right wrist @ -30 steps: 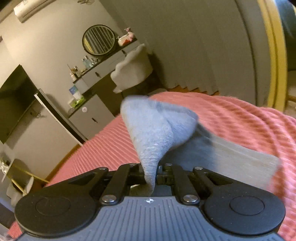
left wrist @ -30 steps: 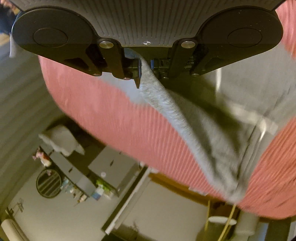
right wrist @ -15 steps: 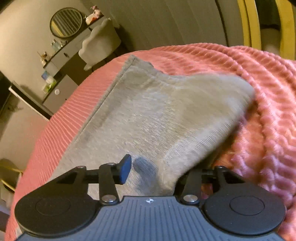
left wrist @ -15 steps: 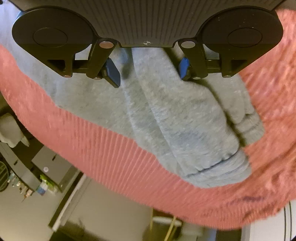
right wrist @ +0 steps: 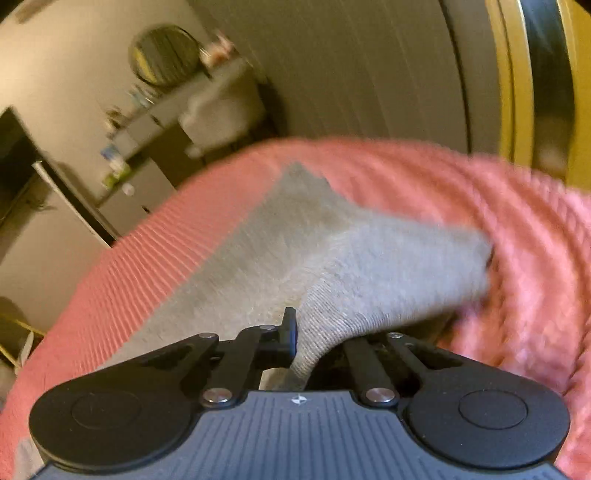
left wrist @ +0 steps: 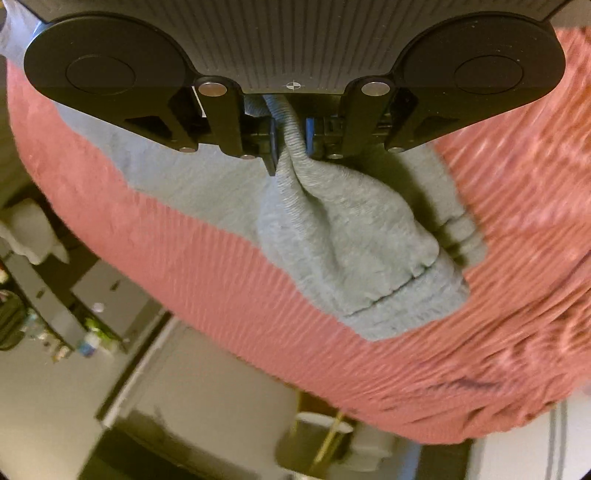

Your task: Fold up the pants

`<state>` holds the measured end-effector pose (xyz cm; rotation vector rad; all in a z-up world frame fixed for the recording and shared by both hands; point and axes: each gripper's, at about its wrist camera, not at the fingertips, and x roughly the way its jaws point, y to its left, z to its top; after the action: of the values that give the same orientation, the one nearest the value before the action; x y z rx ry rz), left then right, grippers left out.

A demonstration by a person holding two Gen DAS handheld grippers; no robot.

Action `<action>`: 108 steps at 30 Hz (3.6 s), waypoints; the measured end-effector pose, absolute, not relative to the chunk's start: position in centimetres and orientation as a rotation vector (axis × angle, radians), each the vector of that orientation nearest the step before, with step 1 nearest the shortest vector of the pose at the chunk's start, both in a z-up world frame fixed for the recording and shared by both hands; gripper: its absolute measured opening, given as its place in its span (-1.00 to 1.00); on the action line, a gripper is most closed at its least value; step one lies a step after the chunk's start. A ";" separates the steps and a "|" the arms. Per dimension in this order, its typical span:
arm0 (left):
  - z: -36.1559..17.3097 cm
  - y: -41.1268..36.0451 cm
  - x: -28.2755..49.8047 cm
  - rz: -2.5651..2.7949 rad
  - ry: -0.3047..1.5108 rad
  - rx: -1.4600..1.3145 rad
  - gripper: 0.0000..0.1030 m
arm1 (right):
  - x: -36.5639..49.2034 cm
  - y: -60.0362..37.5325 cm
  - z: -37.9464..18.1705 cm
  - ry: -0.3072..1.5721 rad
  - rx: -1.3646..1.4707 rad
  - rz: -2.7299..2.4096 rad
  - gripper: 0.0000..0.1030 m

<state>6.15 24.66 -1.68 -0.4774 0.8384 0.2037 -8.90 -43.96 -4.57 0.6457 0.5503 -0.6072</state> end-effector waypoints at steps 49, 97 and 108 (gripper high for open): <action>-7.3 16.0 19.4 0.067 0.801 0.217 0.69 | -9.1 -45.3 -5.1 0.614 0.201 -0.851 0.30; -8.9 8.5 11.9 -0.203 0.808 0.449 0.87 | -8.1 -54.1 -5.2 0.665 0.621 -0.597 -0.26; -9.5 10.2 13.7 -0.191 0.847 0.259 0.99 | 2.8 -49.1 -8.9 0.682 0.520 -0.275 0.03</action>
<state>13.69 10.20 -9.46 0.2589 0.8475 -0.1910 2.79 -49.07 -8.87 0.5201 0.6821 -0.2747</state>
